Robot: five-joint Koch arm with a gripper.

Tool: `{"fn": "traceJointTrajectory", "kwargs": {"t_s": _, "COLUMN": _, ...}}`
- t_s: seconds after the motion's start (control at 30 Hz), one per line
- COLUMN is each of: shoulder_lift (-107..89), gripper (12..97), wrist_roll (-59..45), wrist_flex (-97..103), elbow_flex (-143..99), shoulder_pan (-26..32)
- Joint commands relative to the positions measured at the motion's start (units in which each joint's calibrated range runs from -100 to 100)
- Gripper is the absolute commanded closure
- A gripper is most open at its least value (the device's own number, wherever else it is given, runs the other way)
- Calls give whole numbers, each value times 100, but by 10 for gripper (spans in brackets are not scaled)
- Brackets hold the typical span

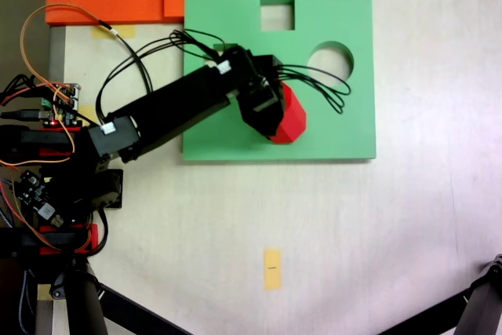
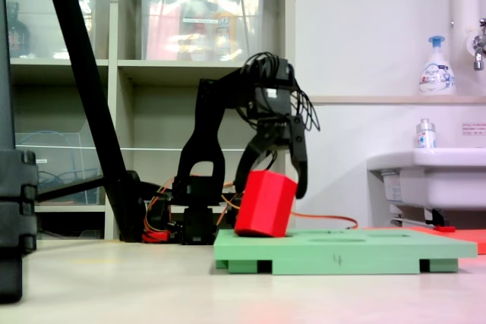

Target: Put the octagonal pillar block into the corresponding hole

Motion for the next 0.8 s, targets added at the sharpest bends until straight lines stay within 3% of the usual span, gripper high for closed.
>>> {"fn": "traceJointTrajectory", "kwargs": {"t_s": 0.0, "shoulder_lift": -696, "gripper": 658, "wrist_roll": 20, "wrist_flex": -93, "elbow_flex": 42, "shoulder_pan": 49}}
{"fn": "traceJointTrajectory", "kwargs": {"t_s": 0.77, "shoulder_lift": -1520, "gripper": 672, "wrist_roll": 313, "wrist_flex": -959, "elbow_flex": 32, "shoulder_pan": 474}}
